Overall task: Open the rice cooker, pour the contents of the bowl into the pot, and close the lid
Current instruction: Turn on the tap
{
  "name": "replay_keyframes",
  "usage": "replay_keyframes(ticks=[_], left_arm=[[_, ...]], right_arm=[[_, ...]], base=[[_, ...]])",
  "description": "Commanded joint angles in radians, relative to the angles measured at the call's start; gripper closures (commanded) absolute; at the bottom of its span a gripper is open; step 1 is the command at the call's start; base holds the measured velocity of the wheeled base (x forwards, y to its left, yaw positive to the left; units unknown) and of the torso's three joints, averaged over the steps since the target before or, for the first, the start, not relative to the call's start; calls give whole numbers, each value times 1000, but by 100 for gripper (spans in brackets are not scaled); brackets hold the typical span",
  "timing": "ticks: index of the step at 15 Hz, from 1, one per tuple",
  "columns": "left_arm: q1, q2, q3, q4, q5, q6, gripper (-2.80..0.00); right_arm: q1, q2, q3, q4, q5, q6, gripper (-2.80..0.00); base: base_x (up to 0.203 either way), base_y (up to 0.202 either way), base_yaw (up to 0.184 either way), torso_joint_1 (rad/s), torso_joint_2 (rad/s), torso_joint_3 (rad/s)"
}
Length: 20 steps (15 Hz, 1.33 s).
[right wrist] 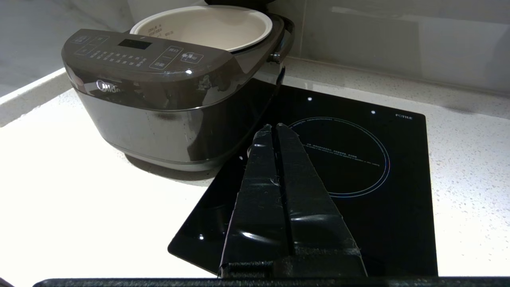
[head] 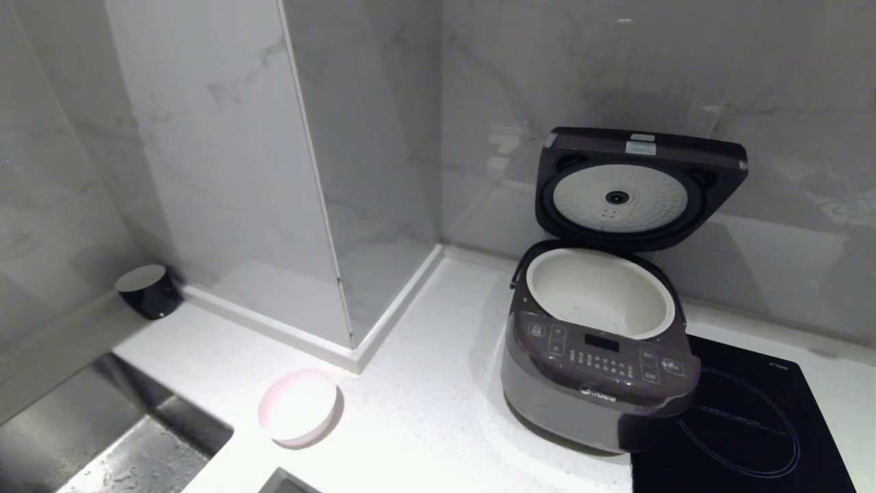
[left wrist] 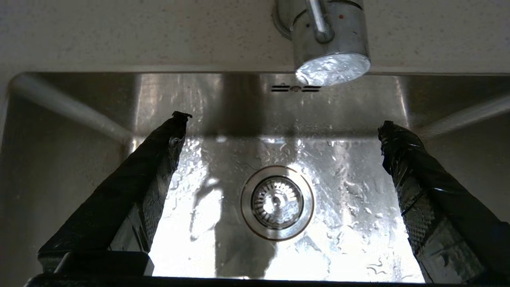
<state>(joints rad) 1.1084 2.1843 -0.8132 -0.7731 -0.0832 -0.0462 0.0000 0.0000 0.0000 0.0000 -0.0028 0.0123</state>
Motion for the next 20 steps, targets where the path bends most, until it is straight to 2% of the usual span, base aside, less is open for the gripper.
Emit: replay_keyframes(ticks=[1,7,12,17,20], left_arm=[[-13,18,-14,-5,-1,-2,-280],[-22,33,-114,-5,9,-55,-280],[40,37,-138,-5,0,-65,-280],[33,57,-167,-6,0,-103,-280],[31,57,-169,-6,0,-103,-280]], right_arm=[[0,0,0,0,0,0,0],[0,0,0,0,0,0,0],[0,0,0,0,0,0,0],[0,0,0,0,0,0,0],[0,0,0,0,0,0,0]], base=[[0,0,0,0,0,0],[0,0,0,0,0,0],[0,0,0,0,0,0],[0,0,0,0,0,0],[0,0,0,0,0,0]])
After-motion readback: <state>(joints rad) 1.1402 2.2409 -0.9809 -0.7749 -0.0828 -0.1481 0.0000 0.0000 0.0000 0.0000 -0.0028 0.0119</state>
